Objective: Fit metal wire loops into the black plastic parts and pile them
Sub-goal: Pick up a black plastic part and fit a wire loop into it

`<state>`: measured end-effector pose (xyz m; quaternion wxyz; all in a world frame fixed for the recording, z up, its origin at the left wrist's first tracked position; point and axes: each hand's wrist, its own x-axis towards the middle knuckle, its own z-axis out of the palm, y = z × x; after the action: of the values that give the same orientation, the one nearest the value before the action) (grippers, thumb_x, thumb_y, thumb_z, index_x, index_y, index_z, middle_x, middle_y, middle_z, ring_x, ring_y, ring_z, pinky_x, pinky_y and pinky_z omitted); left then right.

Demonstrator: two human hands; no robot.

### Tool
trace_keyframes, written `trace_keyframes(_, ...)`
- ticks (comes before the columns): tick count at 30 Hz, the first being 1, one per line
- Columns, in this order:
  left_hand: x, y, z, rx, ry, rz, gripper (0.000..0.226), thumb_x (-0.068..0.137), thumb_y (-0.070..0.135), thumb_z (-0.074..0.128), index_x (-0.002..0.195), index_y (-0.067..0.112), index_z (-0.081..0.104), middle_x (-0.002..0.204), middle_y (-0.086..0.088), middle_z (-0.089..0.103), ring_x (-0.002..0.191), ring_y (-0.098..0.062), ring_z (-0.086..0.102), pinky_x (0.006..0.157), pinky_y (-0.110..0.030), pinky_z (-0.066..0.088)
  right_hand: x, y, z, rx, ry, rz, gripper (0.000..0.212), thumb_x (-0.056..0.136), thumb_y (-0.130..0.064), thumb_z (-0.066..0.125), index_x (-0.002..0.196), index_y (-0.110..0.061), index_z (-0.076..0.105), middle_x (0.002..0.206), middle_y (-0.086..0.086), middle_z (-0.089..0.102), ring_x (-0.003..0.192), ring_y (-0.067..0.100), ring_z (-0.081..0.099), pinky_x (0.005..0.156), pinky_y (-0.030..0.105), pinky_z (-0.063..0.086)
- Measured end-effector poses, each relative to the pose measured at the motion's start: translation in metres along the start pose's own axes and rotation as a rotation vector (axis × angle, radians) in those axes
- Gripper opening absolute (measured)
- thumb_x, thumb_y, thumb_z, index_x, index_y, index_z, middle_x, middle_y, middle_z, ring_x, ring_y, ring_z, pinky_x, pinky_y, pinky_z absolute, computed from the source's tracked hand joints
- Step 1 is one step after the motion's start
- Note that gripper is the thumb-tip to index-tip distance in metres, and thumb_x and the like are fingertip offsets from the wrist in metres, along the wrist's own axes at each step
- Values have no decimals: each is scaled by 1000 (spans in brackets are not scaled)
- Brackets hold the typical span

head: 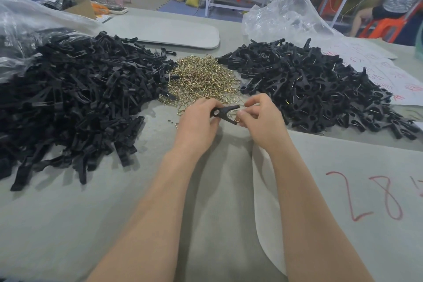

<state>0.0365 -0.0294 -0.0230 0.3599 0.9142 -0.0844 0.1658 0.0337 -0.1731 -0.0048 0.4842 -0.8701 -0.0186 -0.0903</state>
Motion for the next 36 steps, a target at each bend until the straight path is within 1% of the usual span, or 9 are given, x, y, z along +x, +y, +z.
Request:
trace_keyframes(5,-1,0,0,-19,-17,22,26,86,7,63,108,19,65,104,2,60,88,-16,53,86,-36,48,-1,0,-5,-18,2,19,16,89,-12,60,88,-18,45,69,-7,66,90,25,64,87,40,49)
trace_keyframes(9,-2,0,-2,-20,-29,45,26,85,5,63,107,18,66,103,1,61,89,-17,55,86,-37,48,-3,0,-6,-4,0,15,14,88,-11,60,88,-14,46,72,1,69,89,25,64,88,41,49)
trace_keyframes(14,-1,-3,-4,2,-84,37,22,85,8,65,104,18,66,100,1,62,83,-14,52,82,-33,47,-3,-1,-10,100,-72,26,20,88,-8,62,82,-19,46,63,-7,66,57,2,61,70,19,51)
trace_keyframes(17,-1,-3,-3,-14,-99,40,21,84,10,66,103,19,67,98,2,63,83,-15,55,81,-34,48,-3,0,-13,128,-96,27,18,88,-6,61,85,-17,48,62,-7,66,53,-1,59,64,12,50)
trace_keyframes(23,-3,-4,-2,-16,-94,9,21,83,11,66,101,22,67,91,6,60,81,-15,55,77,-31,47,-4,-1,-12,2,-98,-21,14,89,-8,60,89,-13,47,65,-9,66,61,5,62,74,22,49)
trace_keyframes(27,-3,-4,-3,-10,-88,-5,22,84,10,65,100,24,67,90,10,58,82,-13,55,77,-30,47,-3,-1,-13,-2,-93,-16,16,89,-9,59,85,-16,46,69,-4,68,56,-1,60,67,13,46)
trace_keyframes(30,-4,-3,-4,-9,-123,14,23,84,9,65,103,21,67,96,4,63,87,-16,58,83,-33,49,-3,-1,-11,-32,-137,-9,15,89,-8,59,88,-15,46,71,-3,68,68,11,65,81,28,50)
trace_keyframes(32,-4,-2,-5,-22,-137,22,22,84,11,65,104,21,68,97,3,65,89,-17,60,82,-29,47,-3,0,-11,-3,-152,12,14,89,-8,59,91,-13,46,71,-3,68,66,10,64,82,33,51)
trace_keyframes(36,-3,-3,-10,-90,-150,-12,20,84,14,68,101,25,68,81,15,61,79,-5,60,69,-10,41,-3,1,-11,134,-133,42,16,89,-8,61,95,-10,47,69,-3,67,53,-1,58,67,19,51)
